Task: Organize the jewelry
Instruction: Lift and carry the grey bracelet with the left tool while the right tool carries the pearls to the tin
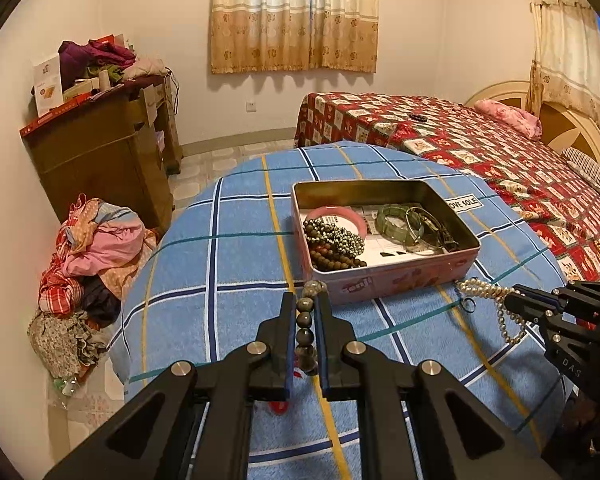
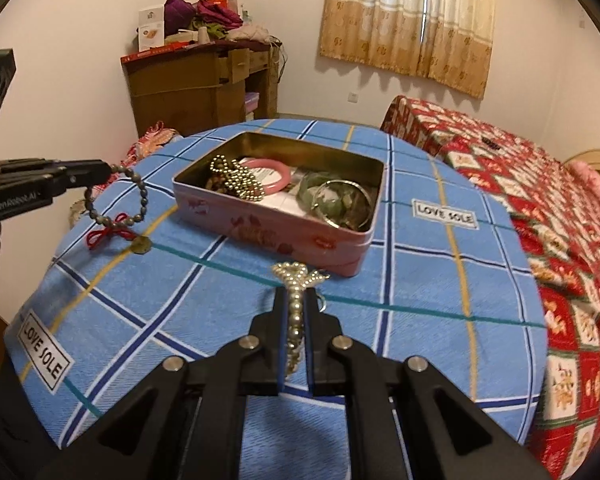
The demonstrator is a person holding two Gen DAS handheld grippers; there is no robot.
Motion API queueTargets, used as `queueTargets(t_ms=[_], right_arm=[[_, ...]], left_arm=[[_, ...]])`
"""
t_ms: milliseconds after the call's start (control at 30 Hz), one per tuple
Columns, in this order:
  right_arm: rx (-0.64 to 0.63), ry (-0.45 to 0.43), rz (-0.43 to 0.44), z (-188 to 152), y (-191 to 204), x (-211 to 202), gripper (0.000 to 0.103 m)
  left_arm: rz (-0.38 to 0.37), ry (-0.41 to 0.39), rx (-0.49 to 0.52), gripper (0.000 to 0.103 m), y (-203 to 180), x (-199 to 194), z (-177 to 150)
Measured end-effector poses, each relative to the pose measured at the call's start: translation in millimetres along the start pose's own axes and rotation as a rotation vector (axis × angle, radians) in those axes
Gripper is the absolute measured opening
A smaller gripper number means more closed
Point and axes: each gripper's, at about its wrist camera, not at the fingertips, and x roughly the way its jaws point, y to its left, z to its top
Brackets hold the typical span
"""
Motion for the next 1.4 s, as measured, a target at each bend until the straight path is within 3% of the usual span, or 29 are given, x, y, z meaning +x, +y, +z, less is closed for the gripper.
queueTargets(t_ms=[800, 1400], right_arm=[[-0.026, -0.109, -0.061, 40.9, -20.3, -23.8, 0.008], [-0.051, -0.168, -0.069, 77.2, -31.8, -12.1, 0.008]], left_arm=[[-0.028, -0.099, 0.048, 0.008, -12.3, -16.6, 45.7], [-0.012, -0.101, 0.106, 0.008, -25.7, 8.5, 82.9]])
